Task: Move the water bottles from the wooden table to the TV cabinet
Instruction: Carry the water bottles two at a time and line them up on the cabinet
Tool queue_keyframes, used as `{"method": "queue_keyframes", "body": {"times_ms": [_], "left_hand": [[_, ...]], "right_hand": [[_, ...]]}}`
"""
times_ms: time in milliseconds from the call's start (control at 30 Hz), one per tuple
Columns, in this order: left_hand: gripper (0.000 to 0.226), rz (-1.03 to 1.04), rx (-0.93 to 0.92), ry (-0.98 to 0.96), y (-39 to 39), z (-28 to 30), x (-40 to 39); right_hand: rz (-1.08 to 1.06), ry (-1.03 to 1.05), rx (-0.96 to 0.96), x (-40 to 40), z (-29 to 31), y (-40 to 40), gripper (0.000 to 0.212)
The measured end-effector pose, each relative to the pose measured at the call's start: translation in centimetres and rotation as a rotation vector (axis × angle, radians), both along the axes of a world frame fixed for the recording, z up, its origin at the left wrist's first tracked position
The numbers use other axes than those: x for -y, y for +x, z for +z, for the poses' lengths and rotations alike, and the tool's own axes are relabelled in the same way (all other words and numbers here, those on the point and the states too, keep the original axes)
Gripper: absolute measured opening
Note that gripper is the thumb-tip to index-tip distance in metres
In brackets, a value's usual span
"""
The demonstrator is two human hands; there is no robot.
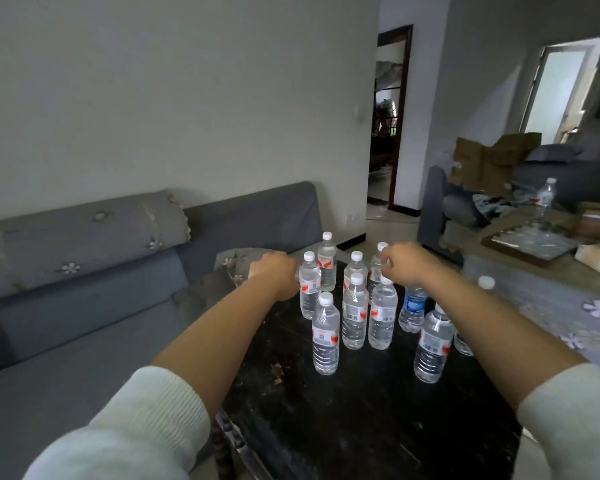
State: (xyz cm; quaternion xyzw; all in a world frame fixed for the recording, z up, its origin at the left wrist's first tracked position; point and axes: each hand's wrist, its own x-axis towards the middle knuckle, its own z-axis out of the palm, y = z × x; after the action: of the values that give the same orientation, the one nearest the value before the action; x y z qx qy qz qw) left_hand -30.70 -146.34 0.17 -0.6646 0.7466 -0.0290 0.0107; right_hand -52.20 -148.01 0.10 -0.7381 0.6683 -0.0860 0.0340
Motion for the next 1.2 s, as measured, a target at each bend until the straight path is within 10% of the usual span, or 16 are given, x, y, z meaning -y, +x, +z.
{"method": "queue_keyframes", "body": {"times_ms": [533, 933, 1200], "left_hand": [[0.048, -0.711, -0.082, 0.38, -2.6, -10.4, 17.2], [0.026, -0.771, -0.156, 0.475, -0.1, -12.8, 19.6], [0.023, -0.721, -0.21, 0.483, 1.3, -12.9, 20.2]], "right_hand": [[-0.216, 0.149, 0.006, 10.8, -6.4, 1.3, 0.033], [-0.029, 0.287, 0.052, 16.1, -10.9, 2.0, 0.062], [-0.006, 0.323, -0.023, 17.5, -12.2, 2.6, 0.034]]}}
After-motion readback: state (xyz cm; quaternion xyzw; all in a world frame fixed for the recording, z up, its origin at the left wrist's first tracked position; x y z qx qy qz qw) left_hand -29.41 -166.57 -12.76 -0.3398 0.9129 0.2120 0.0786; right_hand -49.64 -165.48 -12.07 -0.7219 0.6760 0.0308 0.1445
